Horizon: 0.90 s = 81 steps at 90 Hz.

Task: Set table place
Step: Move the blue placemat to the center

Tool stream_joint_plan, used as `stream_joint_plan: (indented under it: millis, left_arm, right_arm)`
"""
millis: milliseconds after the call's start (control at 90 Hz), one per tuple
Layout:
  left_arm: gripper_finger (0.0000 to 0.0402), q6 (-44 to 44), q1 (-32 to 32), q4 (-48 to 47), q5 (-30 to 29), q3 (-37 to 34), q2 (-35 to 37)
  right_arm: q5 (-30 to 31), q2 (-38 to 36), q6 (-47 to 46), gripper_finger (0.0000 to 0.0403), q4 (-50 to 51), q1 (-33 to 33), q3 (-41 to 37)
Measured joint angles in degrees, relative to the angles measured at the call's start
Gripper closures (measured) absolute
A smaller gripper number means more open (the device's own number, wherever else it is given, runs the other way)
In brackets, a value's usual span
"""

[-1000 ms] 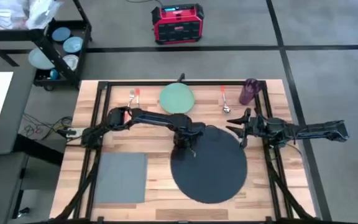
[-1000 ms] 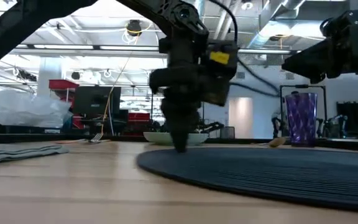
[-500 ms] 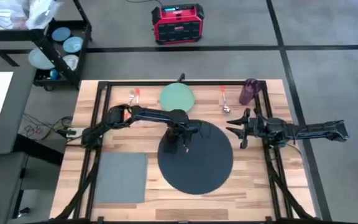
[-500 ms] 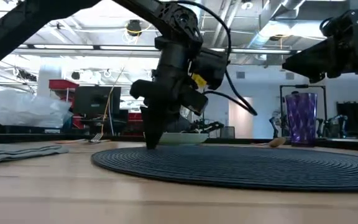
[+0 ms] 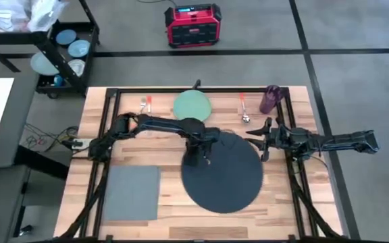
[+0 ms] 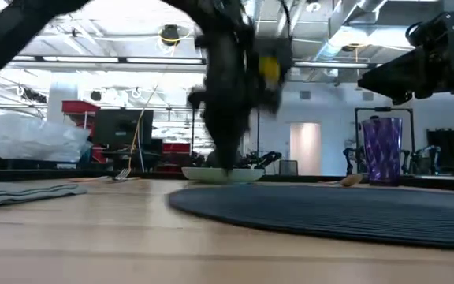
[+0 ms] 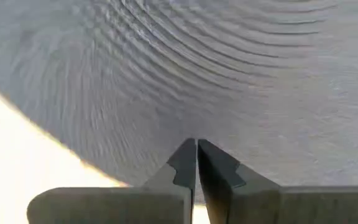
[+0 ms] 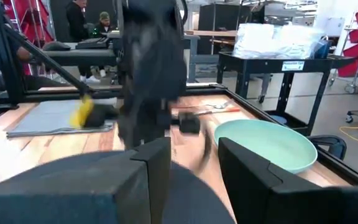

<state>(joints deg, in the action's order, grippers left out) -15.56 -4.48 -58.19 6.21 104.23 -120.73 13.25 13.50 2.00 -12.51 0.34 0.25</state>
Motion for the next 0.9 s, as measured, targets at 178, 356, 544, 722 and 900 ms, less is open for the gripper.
stream_joint_plan:
  millis: [178, 356, 544, 722, 900]
  left_arm:
    - [0.0401, -0.3, -1.5, 14.5, -1.1, -7.1, 18.2]
    - [0.0401, 7.3, -4.5, 33.4, -5.4, -29.2, 37.1]
    - [0.0401, 13.3, -2.8, 43.4, -4.8, -44.5, 38.8]
    - [0.0401, 11.7, 1.1, 46.1, -5.0, -44.7, 38.0]
    - [0.0401, 10.1, 3.1, 47.3, -9.1, -44.6, 42.1]
  right_arm:
    - [-1.7, 0.0, -0.1, 0.0281, 0.0, 0.0, 0.0]
    - [-1.6, 0.0, 0.0, 0.0281, -0.4, 0.0, 0.0]
    - [0.6, 0.0, -0.1, 0.0281, -2.1, -2.2, 0.0]
    - [3.1, 3.4, -8.0, 0.0281, -1.0, -7.2, 0.5]
    - [-5.3, 13.3, -22.9, 0.0286, 8.5, -5.6, 2.0]
